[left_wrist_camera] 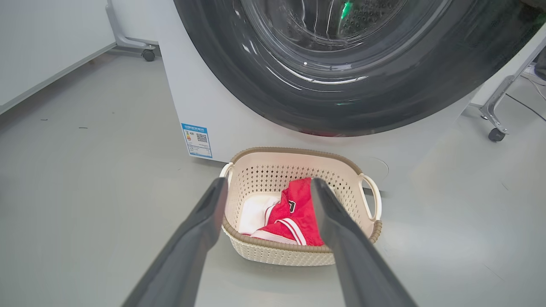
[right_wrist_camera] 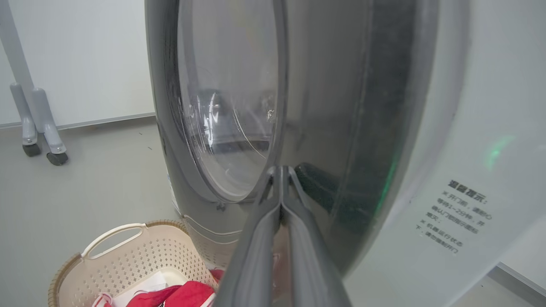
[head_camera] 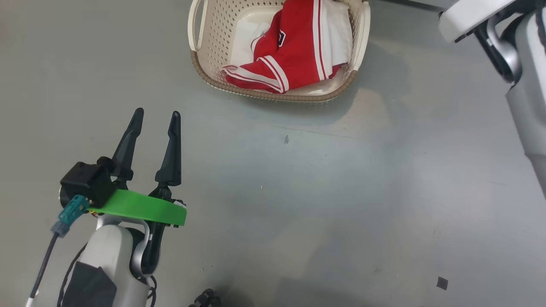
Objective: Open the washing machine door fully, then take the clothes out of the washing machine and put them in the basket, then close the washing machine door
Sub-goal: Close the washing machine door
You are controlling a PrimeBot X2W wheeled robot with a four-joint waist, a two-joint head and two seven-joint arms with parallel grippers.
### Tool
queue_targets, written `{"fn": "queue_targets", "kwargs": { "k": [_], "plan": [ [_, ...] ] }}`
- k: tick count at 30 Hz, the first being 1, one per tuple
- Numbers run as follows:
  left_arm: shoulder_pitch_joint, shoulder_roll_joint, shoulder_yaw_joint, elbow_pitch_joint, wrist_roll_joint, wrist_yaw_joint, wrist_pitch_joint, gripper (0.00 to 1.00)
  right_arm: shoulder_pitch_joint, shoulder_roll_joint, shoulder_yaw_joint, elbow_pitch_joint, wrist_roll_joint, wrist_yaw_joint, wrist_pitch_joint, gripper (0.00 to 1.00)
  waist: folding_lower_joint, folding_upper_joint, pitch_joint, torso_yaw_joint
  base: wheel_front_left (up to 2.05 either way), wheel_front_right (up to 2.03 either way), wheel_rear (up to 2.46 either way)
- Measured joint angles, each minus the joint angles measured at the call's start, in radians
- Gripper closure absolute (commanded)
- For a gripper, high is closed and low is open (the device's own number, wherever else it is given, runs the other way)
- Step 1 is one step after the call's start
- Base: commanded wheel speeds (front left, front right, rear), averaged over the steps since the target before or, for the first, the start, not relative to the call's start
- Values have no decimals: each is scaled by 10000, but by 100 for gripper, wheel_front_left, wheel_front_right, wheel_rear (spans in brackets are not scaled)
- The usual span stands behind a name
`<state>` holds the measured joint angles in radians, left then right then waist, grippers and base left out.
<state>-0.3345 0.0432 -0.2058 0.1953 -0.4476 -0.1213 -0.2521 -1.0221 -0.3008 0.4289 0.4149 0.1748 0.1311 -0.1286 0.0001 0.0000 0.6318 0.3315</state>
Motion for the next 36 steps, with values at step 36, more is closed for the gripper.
{"fn": "queue_targets", "kwargs": {
  "k": [36],
  "plan": [
    [-664,-69,-372,274,-58,0,0,0,-1987,-98,-543,1670,-17,-104,-706,100,0,0,810,99,0,0,0]
  ]
}}
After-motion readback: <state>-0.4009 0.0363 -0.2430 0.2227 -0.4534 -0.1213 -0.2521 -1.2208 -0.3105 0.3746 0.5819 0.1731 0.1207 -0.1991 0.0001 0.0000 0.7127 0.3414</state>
